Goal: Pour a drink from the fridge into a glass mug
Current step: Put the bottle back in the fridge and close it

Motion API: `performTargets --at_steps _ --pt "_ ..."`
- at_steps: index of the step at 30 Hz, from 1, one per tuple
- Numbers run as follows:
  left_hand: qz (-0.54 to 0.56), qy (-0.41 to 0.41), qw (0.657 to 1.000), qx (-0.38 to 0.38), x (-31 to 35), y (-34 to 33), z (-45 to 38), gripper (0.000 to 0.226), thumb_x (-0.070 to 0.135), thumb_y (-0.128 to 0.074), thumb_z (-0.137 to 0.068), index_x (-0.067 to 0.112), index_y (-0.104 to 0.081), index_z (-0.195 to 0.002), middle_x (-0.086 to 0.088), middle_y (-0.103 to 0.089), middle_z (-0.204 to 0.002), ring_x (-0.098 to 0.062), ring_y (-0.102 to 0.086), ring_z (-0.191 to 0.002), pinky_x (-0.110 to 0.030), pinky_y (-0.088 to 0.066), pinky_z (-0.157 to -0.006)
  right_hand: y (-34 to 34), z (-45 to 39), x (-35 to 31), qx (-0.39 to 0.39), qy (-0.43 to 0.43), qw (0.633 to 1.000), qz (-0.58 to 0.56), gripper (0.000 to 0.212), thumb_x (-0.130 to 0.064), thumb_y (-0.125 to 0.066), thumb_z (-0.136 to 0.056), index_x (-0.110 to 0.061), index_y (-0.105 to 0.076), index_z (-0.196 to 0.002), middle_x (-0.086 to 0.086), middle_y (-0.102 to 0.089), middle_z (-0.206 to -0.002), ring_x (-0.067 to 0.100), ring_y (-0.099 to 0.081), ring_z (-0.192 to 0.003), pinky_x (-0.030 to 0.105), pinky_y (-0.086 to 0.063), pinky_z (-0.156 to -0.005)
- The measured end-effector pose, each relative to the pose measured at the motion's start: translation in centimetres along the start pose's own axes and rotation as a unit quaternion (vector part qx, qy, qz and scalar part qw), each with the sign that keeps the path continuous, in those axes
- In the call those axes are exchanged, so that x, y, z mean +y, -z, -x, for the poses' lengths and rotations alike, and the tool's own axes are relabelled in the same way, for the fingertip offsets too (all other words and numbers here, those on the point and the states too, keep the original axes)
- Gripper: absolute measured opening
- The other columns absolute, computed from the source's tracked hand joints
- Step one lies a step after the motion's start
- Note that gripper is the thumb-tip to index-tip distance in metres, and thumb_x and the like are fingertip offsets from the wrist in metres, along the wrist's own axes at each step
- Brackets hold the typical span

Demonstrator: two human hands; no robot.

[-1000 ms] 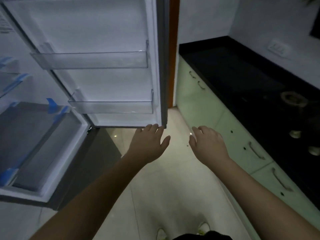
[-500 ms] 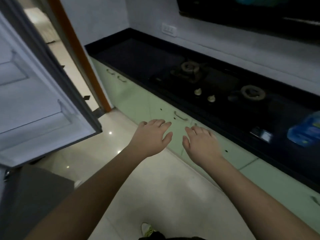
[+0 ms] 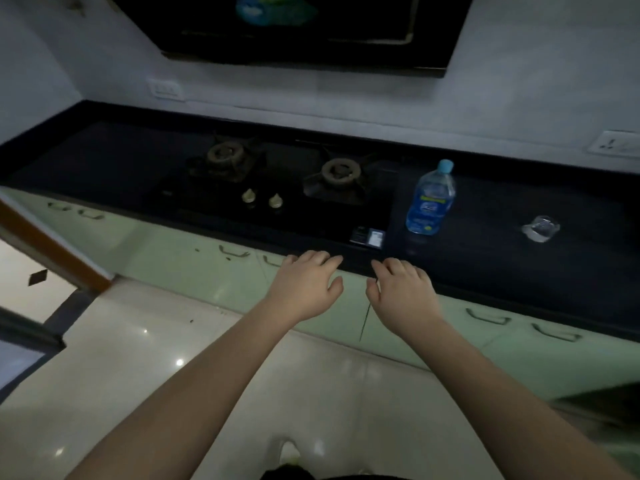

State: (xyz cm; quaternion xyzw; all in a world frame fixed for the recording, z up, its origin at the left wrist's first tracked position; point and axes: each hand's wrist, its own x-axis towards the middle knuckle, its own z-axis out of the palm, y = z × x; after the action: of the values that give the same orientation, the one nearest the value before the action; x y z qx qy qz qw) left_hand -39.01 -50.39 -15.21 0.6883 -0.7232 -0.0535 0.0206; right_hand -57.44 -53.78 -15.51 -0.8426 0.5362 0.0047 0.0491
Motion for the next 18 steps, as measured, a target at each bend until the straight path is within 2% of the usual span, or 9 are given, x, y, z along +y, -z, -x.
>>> performTargets --at_steps 7,18 --pt "-0.014 -0.068 0.998 0.007 3.0 -0.3 -6.6 0.052 0.043 -0.035 -0.1 0.024 -0.038 -0.149 0.004 -0.046 -0.147 -0.016 -0.038 -0.136 -0.041 -0.034 -0.104 0.3 -1.8 5.3 0.03 -0.075 0.996 -0.024 0.049 -0.04 -0.034 -0.1 -0.02 -0.043 -0.144 0.003 -0.049 -0.142 0.023 -0.043 -0.132 0.04 -0.03 -0.111" --pt "-0.002 -0.172 0.985 0.024 3.6 -1.1 -19.7 0.054 0.046 -0.036 -0.097 0.023 -0.043 -0.146 0.002 -0.053 -0.141 -0.018 -0.045 -0.131 -0.041 -0.04 -0.098 0.5 -8.7 9.9 0.045 -0.158 0.986 -0.017 0.045 -0.038 -0.035 -0.1 -0.02 -0.044 -0.14 0.001 -0.053 -0.137 0.021 -0.047 -0.126 0.037 -0.035 -0.105"
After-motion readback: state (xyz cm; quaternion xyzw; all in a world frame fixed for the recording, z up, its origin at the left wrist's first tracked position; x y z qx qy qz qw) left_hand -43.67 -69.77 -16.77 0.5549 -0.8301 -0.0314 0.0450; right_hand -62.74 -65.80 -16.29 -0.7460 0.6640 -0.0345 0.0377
